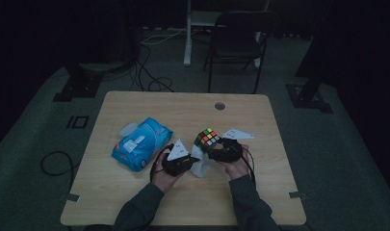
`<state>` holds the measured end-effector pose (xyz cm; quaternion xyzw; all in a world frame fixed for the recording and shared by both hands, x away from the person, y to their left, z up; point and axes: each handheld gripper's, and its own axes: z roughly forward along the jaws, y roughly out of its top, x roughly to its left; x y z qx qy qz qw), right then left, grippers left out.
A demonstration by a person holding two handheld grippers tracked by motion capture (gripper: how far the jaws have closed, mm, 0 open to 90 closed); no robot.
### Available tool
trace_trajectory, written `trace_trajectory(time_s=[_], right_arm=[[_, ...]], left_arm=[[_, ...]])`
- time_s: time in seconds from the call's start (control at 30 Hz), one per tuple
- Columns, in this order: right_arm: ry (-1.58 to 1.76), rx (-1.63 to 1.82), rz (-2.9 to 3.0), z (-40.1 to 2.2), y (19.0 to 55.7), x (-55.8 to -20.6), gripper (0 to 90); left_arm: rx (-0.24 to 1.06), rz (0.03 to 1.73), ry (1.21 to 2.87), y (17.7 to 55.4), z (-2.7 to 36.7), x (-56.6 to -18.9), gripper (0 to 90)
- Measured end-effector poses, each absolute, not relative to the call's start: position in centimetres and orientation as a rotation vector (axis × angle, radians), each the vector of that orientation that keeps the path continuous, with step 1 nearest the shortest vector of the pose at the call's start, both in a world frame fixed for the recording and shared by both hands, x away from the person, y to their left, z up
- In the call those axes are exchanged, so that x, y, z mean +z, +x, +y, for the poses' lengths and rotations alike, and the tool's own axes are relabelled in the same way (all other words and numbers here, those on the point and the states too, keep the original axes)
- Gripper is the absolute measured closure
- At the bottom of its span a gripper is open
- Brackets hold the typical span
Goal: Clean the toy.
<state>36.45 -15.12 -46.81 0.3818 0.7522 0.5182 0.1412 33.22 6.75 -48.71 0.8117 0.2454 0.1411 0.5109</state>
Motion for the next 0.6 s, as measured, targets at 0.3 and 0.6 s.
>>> trace_trajectory(time_s=[0.3,0.6], right_arm=[[1.086,1.441,2.172,-14.4,36.4,-47.1,34.4],[1.077,1.430,2.167,-13.8,36.3,-47.1,34.4]], left_arm=[[0.344,0.587,1.963,32.9,6.3,-49.0,86.3],[0.369,0.578,1.977,32.8,5.6,-49.1,86.2]])
